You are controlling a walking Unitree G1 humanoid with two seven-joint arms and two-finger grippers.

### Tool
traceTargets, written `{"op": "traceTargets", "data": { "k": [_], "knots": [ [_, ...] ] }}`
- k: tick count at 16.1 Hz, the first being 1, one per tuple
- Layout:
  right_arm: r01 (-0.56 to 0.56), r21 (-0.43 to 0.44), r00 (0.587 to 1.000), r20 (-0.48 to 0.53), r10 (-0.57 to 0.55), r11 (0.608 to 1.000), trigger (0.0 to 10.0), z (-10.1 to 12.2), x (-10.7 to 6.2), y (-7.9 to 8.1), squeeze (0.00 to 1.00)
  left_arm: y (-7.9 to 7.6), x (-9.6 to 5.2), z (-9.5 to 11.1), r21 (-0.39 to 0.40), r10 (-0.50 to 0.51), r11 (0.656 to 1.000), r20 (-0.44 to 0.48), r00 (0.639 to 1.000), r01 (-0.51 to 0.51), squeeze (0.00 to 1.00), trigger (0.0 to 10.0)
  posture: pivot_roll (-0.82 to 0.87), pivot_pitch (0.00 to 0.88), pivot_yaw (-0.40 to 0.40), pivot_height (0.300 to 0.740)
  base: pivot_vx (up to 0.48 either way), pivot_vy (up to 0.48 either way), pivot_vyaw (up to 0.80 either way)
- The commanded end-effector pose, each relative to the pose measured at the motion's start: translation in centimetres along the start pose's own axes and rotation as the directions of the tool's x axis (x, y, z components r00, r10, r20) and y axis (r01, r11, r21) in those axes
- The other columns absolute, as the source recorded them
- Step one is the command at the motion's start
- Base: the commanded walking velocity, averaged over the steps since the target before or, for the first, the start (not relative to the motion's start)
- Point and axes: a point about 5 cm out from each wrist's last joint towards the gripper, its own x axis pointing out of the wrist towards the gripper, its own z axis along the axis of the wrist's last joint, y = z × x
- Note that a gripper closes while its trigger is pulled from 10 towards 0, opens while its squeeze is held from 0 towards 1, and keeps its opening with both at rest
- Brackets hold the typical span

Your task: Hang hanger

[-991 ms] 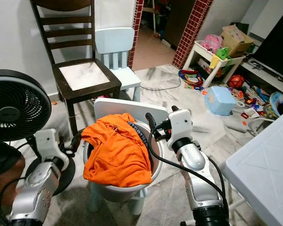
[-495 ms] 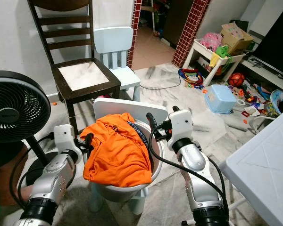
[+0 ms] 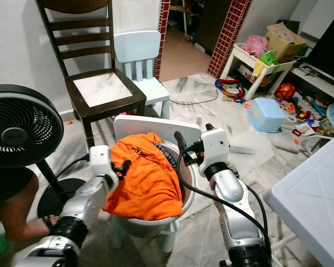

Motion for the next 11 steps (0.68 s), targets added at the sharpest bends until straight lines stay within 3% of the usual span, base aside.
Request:
{"op": "traceTargets", "data": {
  "k": [1,4,6,11],
  "knots": [
    [0.043,-0.022,0.999,-0.002,-0.044,0.999,10.0,0.2,-0.6,-1.1,0.00,-1.0,0.1,-0.5,0.019,-0.028,0.999,-0.026,0.999,0.028,0.00,10.0,-0.09,0.064,-0.108,0.740,0.000,0.000,0.00],
    [0.056,-0.023,0.998,-0.012,-0.056,0.998,10.0,0.0,-1.5,-1.2,0.00,-3.4,0.2,-1.7,-0.051,-0.080,0.996,-0.062,0.995,0.077,0.00,10.0,-0.10,0.076,-0.103,0.740,0.000,0.000,0.00],
    [0.051,-0.021,0.999,-0.019,-0.051,0.998,10.0,0.0,-1.5,-1.0,0.00,-3.9,0.0,-2.0,-0.091,-0.080,0.993,-0.056,0.995,0.075,0.00,10.0,-0.10,0.079,-0.108,0.740,0.000,0.000,0.00],
    [0.026,-0.018,1.000,-0.013,-0.026,1.000,10.0,0.3,-0.2,-0.8,0.00,-1.1,-1.3,-2.3,-0.242,0.062,0.968,-0.025,0.998,-0.067,0.00,10.0,-0.05,0.081,-0.131,0.740,0.000,0.000,0.00]
  ]
}}
